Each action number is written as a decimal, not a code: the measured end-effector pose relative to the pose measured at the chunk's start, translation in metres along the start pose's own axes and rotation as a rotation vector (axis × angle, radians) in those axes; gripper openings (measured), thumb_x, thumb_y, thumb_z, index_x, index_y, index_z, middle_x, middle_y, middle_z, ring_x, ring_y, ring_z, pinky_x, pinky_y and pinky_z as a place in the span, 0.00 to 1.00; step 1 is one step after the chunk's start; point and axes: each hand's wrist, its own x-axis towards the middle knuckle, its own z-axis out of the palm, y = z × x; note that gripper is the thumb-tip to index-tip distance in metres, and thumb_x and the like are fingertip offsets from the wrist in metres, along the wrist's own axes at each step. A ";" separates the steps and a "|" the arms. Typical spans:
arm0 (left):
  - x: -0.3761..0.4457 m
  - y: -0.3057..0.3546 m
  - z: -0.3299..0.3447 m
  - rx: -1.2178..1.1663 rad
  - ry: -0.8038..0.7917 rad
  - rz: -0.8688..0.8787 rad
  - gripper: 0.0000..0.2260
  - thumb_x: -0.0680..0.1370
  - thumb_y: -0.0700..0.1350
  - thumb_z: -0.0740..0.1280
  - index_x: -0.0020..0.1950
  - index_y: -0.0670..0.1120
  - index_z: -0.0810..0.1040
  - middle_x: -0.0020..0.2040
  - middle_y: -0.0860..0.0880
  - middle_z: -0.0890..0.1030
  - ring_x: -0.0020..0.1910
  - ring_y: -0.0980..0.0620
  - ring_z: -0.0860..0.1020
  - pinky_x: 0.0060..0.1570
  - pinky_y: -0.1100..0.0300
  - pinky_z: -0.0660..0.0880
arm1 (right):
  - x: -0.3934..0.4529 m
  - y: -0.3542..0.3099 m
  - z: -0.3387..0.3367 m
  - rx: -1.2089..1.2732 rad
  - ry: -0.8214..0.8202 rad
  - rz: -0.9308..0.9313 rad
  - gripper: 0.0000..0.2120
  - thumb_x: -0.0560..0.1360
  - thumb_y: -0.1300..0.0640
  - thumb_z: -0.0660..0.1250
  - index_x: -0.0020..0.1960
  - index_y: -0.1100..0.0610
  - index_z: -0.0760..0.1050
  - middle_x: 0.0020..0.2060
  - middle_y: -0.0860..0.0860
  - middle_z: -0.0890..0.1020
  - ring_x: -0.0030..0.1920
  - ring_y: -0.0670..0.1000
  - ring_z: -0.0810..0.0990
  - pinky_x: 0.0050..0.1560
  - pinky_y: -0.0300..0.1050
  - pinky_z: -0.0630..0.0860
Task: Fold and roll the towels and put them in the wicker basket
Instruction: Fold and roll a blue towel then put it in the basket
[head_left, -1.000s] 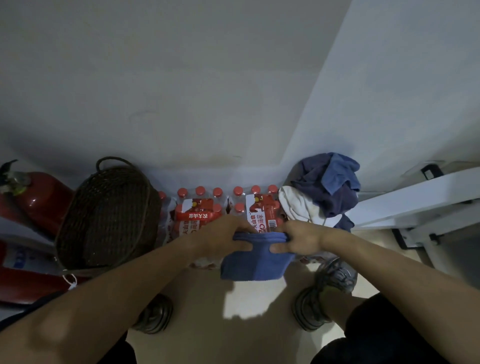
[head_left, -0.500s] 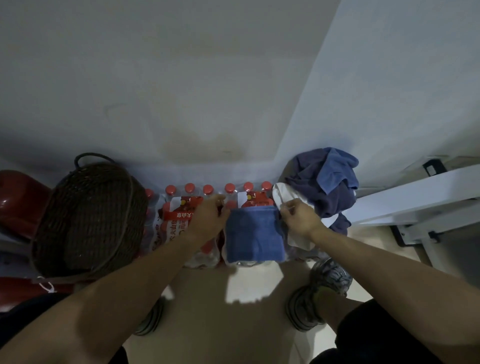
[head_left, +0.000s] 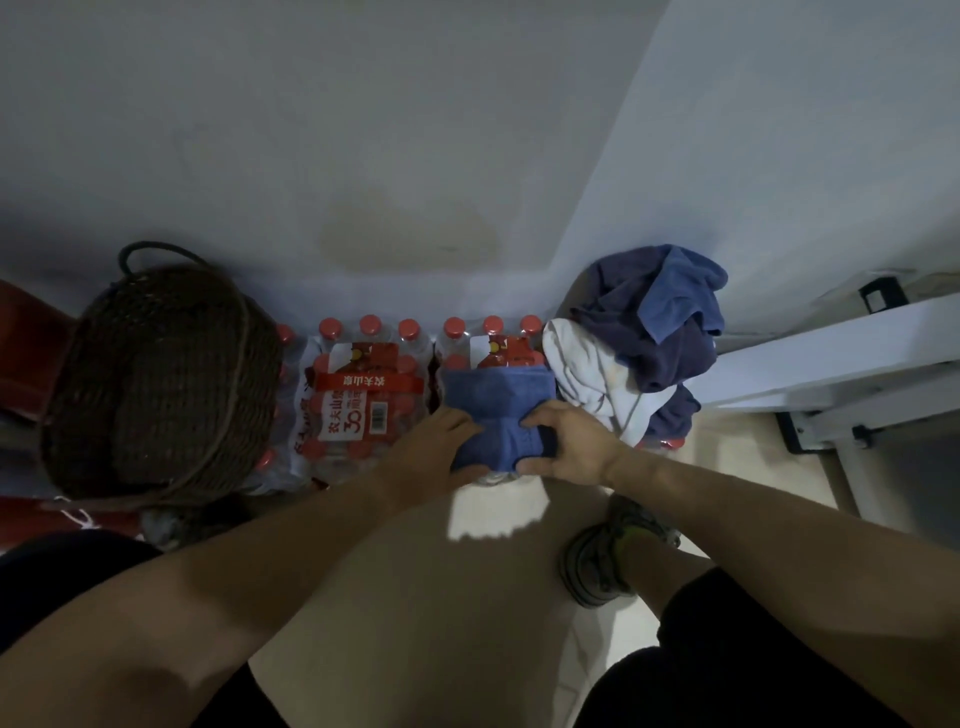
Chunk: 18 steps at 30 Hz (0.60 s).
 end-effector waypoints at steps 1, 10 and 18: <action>-0.003 -0.002 0.001 0.014 -0.034 -0.009 0.25 0.76 0.60 0.66 0.62 0.41 0.76 0.58 0.43 0.76 0.58 0.45 0.74 0.60 0.52 0.72 | -0.001 0.000 0.001 0.004 0.002 -0.026 0.29 0.66 0.43 0.78 0.61 0.58 0.77 0.57 0.54 0.78 0.56 0.55 0.76 0.58 0.45 0.71; -0.001 0.003 0.011 0.135 -0.053 -0.060 0.24 0.73 0.45 0.73 0.67 0.39 0.74 0.66 0.41 0.73 0.67 0.41 0.69 0.69 0.48 0.66 | 0.000 -0.001 0.010 -0.303 -0.095 0.001 0.44 0.59 0.48 0.82 0.69 0.54 0.67 0.65 0.51 0.69 0.62 0.55 0.69 0.64 0.46 0.67; 0.013 0.007 -0.017 -0.178 0.003 -0.132 0.04 0.77 0.40 0.69 0.48 0.40 0.81 0.45 0.45 0.82 0.43 0.52 0.77 0.48 0.56 0.74 | -0.002 0.000 0.002 -0.073 0.016 0.057 0.18 0.68 0.55 0.73 0.56 0.54 0.75 0.53 0.52 0.79 0.53 0.55 0.77 0.54 0.46 0.74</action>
